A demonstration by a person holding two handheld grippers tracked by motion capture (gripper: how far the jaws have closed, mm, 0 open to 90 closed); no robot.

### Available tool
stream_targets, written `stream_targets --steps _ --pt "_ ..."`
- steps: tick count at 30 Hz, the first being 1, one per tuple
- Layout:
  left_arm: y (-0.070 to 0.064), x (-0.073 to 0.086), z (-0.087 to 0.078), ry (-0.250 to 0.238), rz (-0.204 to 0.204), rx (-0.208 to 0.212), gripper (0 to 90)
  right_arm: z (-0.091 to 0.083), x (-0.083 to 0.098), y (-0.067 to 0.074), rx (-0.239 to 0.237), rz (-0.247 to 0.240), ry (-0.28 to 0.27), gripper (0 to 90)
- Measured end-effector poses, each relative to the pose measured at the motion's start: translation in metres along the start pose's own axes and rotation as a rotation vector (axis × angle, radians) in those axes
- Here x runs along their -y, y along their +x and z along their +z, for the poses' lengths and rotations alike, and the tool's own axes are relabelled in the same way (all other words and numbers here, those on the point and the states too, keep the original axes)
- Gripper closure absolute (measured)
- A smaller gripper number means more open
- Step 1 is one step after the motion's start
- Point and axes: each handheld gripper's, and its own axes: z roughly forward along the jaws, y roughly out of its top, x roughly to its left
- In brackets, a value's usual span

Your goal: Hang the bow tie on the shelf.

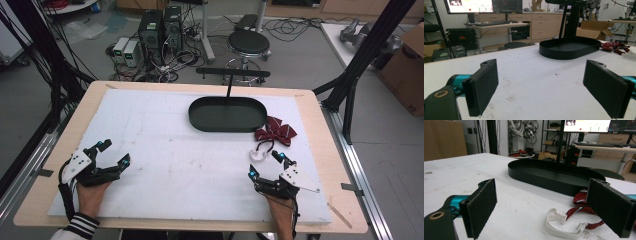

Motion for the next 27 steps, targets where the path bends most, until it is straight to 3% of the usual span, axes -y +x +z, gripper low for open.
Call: stream_targets --steps 14,17,27 --pt "-0.0005 -0.0002 0.0007 0.004 0.002 -0.003 13.4 -0.0004 0.0000 0.0011 0.003 -0.013 -0.002 8.9" --pt "-0.0004 -0.0004 0.0009 0.010 0.007 -0.002 13.4 -0.0026 0.0009 0.0022 0.018 -0.021 -0.026 8.9" --pt "-0.0006 -0.0003 0.0008 0.007 0.005 -0.003 13.4 -0.0030 0.0011 0.0014 0.020 -0.005 -0.028 8.9"
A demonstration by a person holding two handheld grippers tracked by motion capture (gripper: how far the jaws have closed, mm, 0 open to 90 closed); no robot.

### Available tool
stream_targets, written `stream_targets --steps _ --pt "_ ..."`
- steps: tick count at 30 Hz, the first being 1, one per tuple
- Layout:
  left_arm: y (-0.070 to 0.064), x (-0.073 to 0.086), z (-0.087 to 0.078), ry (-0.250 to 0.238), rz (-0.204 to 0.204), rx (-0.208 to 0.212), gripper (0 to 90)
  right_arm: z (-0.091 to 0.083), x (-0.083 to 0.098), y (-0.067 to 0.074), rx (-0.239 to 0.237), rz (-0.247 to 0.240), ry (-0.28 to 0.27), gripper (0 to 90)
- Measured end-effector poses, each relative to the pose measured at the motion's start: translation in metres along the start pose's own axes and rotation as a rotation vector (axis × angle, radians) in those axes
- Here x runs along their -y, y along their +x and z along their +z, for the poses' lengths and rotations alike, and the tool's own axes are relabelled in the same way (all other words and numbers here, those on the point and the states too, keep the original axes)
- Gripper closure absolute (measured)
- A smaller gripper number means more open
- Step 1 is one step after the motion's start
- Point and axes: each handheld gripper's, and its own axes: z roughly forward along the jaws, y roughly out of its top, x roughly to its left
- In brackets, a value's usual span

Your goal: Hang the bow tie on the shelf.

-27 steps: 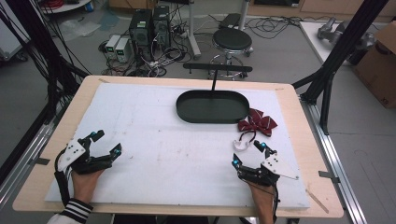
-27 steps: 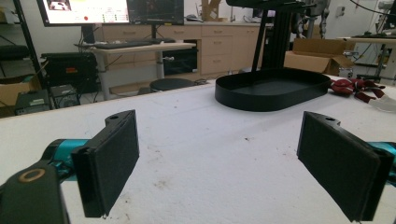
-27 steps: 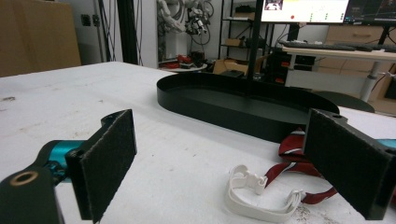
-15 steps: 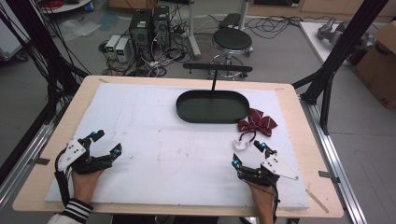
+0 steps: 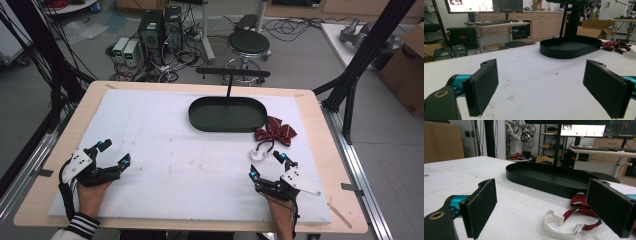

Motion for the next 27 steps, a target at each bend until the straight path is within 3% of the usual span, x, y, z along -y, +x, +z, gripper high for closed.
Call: stream_targets --steps 12,14,24,27 --pt "0.000 0.000 0.000 0.001 -0.004 0.000 13.4 0.003 -0.002 0.000 -0.005 -0.004 0.032 9.0" --pt "0.001 0.000 0.001 0.003 -0.006 0.000 13.4 0.003 -0.003 -0.001 0.004 -0.035 0.053 9.0" --pt "0.000 0.000 0.001 0.003 -0.006 -0.002 13.4 -0.001 -0.034 -0.016 -0.016 -0.032 0.073 9.0" --pt "0.000 0.000 0.001 0.004 -0.004 -0.003 13.4 0.001 -0.047 -0.021 -0.022 -0.065 0.104 9.0"
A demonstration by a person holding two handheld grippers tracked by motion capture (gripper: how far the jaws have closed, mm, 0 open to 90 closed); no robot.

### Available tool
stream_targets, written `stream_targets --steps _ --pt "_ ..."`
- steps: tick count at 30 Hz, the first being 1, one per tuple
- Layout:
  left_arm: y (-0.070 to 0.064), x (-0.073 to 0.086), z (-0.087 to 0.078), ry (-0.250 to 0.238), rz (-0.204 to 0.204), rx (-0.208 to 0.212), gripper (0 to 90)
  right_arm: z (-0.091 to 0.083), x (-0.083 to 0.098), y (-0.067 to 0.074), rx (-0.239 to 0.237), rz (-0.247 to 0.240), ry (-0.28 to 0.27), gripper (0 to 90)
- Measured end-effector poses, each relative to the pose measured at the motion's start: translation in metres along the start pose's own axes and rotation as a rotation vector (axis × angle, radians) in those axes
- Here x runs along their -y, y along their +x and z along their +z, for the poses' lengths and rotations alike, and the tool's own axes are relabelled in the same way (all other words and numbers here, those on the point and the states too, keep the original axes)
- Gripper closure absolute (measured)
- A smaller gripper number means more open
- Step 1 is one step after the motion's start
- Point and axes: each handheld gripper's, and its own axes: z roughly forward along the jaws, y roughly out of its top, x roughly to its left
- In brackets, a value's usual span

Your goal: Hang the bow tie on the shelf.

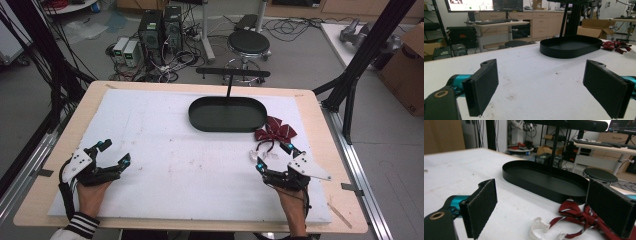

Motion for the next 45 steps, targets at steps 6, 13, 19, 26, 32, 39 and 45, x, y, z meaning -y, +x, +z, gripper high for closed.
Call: stream_targets --steps 6,13,19,26,32,39,45 --pt "0.000 0.000 0.000 0.000 0.003 -0.002 13.4 0.005 -0.020 -0.011 -0.019 -0.044 0.084 9.0" --pt "0.000 0.000 0.000 0.000 0.002 -0.002 13.4 0.023 -0.034 -0.026 -0.076 -0.063 0.232 9.0" --pt "0.000 0.000 0.000 0.001 0.006 -0.001 13.4 0.041 -0.037 -0.031 -0.145 -0.085 0.387 9.0" --pt "-0.001 0.000 0.000 0.000 0.006 -0.001 13.4 0.061 -0.038 -0.029 -0.230 -0.177 0.556 15.6" --pt "-0.001 0.000 0.000 -0.002 0.006 -0.002 13.4 0.070 -0.034 -0.030 -0.258 -0.192 0.617 16.2" --pt "-0.001 0.000 0.000 -0.001 0.009 -0.004 13.4 0.077 -0.026 -0.026 -0.326 -0.225 0.722 26.3" --pt "-0.001 0.000 0.000 -0.002 0.009 -0.006 13.4 0.084 -0.023 -0.028 -0.386 -0.240 0.772 41.8"
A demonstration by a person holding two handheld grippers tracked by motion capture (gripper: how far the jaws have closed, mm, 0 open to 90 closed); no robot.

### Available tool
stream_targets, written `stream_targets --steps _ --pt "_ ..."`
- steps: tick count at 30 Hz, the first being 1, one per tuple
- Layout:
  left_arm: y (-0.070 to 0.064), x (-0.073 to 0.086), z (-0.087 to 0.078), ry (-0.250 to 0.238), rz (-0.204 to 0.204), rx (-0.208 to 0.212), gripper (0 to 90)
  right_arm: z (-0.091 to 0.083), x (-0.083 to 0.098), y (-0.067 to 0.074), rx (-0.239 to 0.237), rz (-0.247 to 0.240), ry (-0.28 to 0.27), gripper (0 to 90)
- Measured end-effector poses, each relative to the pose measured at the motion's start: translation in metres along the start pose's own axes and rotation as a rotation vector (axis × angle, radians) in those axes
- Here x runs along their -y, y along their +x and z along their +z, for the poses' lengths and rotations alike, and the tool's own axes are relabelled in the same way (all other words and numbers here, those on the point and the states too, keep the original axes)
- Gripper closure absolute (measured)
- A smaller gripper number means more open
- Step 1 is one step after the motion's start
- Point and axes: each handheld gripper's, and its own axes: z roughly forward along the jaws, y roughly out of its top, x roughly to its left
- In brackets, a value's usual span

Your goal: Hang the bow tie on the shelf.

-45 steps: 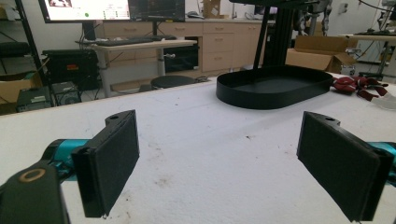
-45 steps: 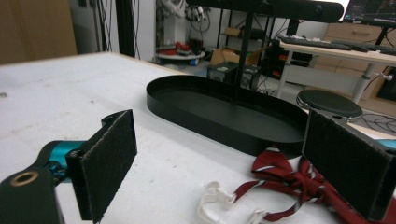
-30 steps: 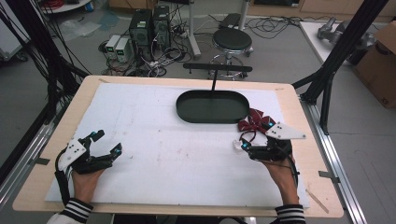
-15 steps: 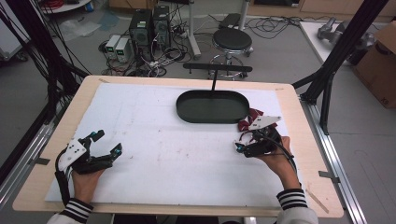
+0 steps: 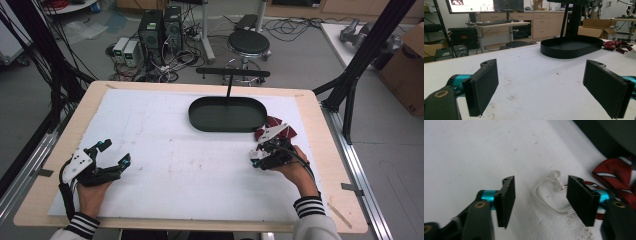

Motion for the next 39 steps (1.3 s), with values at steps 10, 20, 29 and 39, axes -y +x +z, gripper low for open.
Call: stream_targets --steps 10,20,29,39 --pt "0.000 0.000 0.000 -0.001 -0.001 -0.001 13.4 0.015 -0.010 0.000 -0.022 -0.044 0.141 54.2" --pt "0.000 0.000 0.000 0.001 -0.005 -0.002 13.4 0.024 -0.018 -0.005 -0.042 -0.045 0.199 62.6" --pt "0.001 0.000 0.000 0.000 -0.007 -0.002 13.4 0.027 -0.021 -0.006 -0.036 -0.059 0.244 64.5" --pt "0.000 0.000 0.000 -0.001 -0.009 -0.004 13.4 0.032 -0.020 -0.008 -0.046 -0.073 0.274 71.8"
